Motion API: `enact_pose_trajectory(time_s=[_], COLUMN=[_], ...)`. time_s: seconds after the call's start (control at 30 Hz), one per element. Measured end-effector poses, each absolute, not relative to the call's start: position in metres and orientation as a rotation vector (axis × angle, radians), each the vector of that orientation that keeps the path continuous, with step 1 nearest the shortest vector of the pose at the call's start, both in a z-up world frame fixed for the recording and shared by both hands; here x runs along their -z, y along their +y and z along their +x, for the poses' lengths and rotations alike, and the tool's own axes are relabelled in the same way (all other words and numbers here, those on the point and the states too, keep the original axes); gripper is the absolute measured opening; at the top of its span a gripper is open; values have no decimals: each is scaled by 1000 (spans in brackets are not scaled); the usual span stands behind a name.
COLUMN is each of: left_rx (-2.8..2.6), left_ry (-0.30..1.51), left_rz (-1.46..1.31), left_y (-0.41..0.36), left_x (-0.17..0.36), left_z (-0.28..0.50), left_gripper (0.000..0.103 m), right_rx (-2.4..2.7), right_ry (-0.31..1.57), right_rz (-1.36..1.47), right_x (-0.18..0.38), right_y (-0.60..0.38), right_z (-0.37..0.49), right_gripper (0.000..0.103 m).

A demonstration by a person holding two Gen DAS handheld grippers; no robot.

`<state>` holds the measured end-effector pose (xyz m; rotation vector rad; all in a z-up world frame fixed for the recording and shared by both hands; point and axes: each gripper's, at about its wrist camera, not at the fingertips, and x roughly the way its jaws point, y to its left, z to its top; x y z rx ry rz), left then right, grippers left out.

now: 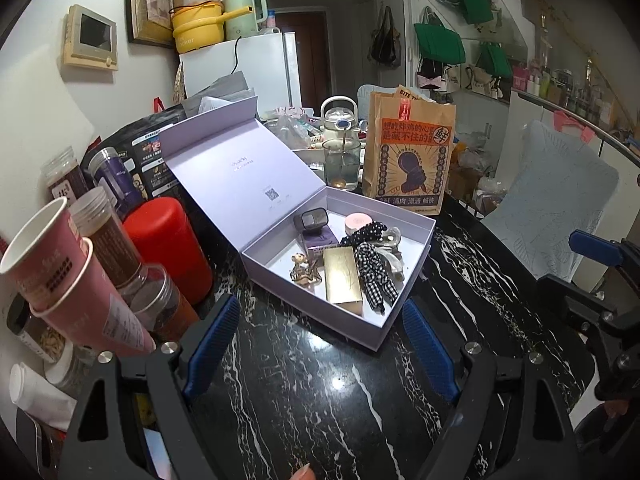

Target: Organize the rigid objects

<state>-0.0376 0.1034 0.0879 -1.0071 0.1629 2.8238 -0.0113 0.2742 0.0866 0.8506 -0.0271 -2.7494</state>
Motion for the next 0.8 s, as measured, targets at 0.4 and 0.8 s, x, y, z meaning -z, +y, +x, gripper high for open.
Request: enact_pose_trajectory(time_s=[0.4, 0.8], left_rx=[-2815, -2817], left_ry=[143, 128], left_rz=[-1070, -1079], left_y=[95, 90], left_x=[-72, -70], left_z=[-32, -34], left_gripper=[84, 84], right_rx=[2738, 2731], right_ry=[15, 26], right_rz=[898, 908], right_x=[-75, -73], right_y=[260, 256], right_z=[-4, -5], right_gripper=[103, 103])
